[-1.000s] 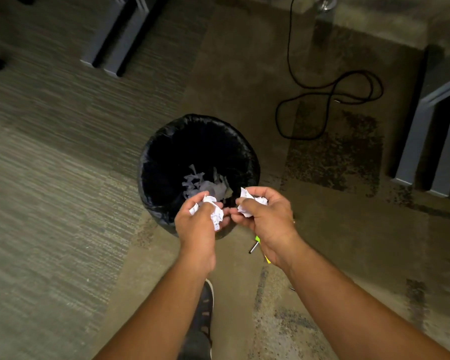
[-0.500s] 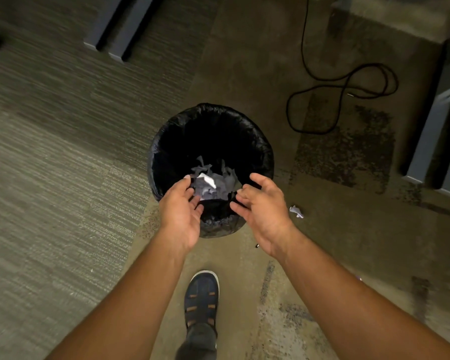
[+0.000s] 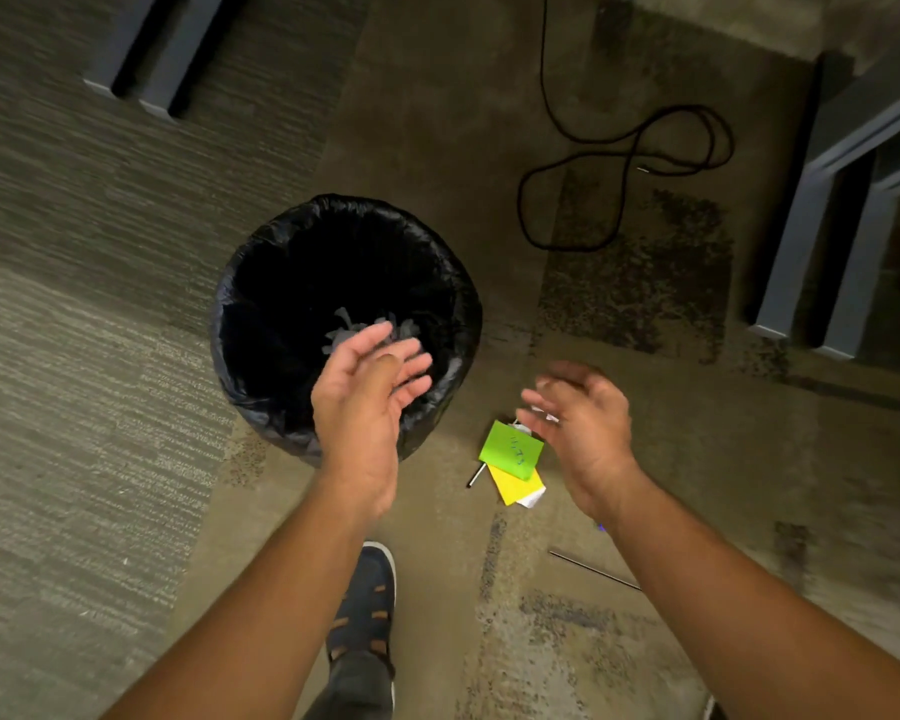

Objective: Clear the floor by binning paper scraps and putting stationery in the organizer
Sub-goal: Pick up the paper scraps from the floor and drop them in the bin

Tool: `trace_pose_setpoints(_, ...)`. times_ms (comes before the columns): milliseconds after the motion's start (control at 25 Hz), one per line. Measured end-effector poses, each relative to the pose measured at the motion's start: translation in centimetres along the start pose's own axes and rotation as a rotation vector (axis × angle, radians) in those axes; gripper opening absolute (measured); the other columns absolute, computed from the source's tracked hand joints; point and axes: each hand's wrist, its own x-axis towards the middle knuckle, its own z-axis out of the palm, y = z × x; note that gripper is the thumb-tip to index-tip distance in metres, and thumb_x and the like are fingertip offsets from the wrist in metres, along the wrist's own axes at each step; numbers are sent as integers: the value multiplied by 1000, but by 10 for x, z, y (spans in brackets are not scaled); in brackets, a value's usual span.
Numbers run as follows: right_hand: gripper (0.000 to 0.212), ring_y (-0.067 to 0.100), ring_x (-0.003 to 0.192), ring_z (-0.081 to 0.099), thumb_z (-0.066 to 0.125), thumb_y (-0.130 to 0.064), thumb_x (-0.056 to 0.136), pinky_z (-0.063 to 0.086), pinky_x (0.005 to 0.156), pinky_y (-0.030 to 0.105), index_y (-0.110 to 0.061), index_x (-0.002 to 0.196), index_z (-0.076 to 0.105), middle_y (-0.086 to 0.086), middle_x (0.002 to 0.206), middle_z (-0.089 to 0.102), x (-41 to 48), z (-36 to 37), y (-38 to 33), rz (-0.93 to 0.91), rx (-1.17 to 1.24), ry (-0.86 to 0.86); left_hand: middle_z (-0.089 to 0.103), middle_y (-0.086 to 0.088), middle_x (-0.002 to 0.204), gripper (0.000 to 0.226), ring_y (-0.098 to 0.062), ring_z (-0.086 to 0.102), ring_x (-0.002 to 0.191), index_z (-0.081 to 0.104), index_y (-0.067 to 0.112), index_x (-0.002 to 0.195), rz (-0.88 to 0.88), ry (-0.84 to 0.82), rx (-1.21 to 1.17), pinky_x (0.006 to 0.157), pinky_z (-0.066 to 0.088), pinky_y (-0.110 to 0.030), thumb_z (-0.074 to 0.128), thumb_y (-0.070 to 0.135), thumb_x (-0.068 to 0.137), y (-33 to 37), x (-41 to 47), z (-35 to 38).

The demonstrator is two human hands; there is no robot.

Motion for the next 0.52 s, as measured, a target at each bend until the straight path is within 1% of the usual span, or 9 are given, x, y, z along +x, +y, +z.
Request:
trace_pose_setpoints(40,26,30,94,70,56,4,97,64,72,35,-1,122,60,13,100,67,9,-15,2,-17,-28,46,76,-21,110,26,-32,75,98,68,10,120,-9,-72,35,82,62,-36,63,8,95,-10,-4,8)
trace_pose_setpoints(120,22,28,86,71,54,5,96,62,70,35,-9,110,63,13,100,67,27,-45,12,-43,-100,124,77,-22,109,26,-29,77,92,70,10,117,-31,-177,165,75,63,-32,62,6,92,-40,-13,20)
trace_pose_setpoints(200,25,27,84,69,56,5,93,61,73,41,-17,101,65,9,96,69,46,-70,28,-68,-220,174,77,-18,107,26,-24,76,90,71,13,112,-51,-196,337,72,61,-32,59,-3,95,-79,-16,24)
trace_pose_setpoints(280,26,31,87,68,60,4,89,61,80,50,-16,103,67,8,93,71,66,-91,48,-104,-409,189,76,-6,98,31,-20,73,88,70,20,104,-104,-171,481,71,58,-31,57,-7,96,-122,-14,19)
trace_pose_setpoints(320,26,33,90,69,62,3,88,61,85,52,-13,108,68,10,97,74,77,-101,59,-120,-513,179,74,0,94,34,-18,70,85,69,23,99,-126,-162,543,70,57,-30,58,-8,95,-144,-13,14)
trace_pose_setpoints(360,28,33,95,71,65,2,86,60,89,51,-10,111,69,13,103,75,86,-108,68,-131,-600,163,72,4,92,35,-17,68,83,68,25,96,-136,-155,606,71,55,-29,59,-9,94,-164,-9,9)
trace_pose_setpoints(400,30,31,96,71,68,1,85,59,90,45,-8,113,69,16,109,76,95,-114,76,-146,-677,142,71,5,91,34,-17,67,83,67,24,95,-137,-154,678,73,55,-30,61,-9,93,-182,-3,3)
trace_pose_setpoints(480,31,26,96,71,72,-2,84,56,90,34,-7,114,70,17,112,76,113,-123,93,-213,-839,95,73,-1,95,26,-25,70,89,70,17,102,-115,-173,852,82,57,-36,65,-6,91,-213,13,-3)
trace_pose_setpoints(520,31,29,98,71,72,-3,84,55,92,36,-5,115,70,17,111,76,124,-126,102,-258,-918,64,75,-7,101,24,-30,71,94,72,12,108,-81,-190,954,88,59,-40,66,-3,91,-227,24,-2)
